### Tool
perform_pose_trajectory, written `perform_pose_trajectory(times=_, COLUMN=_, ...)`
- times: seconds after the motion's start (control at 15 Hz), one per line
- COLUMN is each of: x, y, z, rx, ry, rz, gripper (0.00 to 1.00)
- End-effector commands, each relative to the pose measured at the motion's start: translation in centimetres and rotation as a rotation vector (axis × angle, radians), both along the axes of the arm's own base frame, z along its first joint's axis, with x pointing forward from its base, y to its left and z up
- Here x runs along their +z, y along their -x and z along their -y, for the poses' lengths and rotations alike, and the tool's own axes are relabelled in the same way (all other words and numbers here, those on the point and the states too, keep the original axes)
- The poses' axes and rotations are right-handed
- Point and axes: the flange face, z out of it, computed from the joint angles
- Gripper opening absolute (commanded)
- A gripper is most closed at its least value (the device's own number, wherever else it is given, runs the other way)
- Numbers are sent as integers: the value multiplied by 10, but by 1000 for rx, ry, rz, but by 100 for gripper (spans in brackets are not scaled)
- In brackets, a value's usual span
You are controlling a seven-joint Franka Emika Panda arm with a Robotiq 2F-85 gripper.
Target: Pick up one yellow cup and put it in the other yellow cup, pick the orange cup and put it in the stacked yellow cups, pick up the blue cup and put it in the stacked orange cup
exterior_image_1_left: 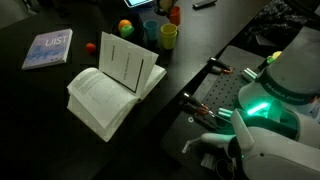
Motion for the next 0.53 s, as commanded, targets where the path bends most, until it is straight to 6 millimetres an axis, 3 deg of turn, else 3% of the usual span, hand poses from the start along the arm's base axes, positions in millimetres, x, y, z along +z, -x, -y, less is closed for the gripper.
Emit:
perform_pose_trajectory(times=0.0, x=45, y=-4, z=-21, rx=-1, ry=-16, rz=-14, gripper=3)
perform_pose_trajectory(times=0.47, x=120, y=7, z=-76, rx=-31, ry=-98, rz=-99, gripper=3)
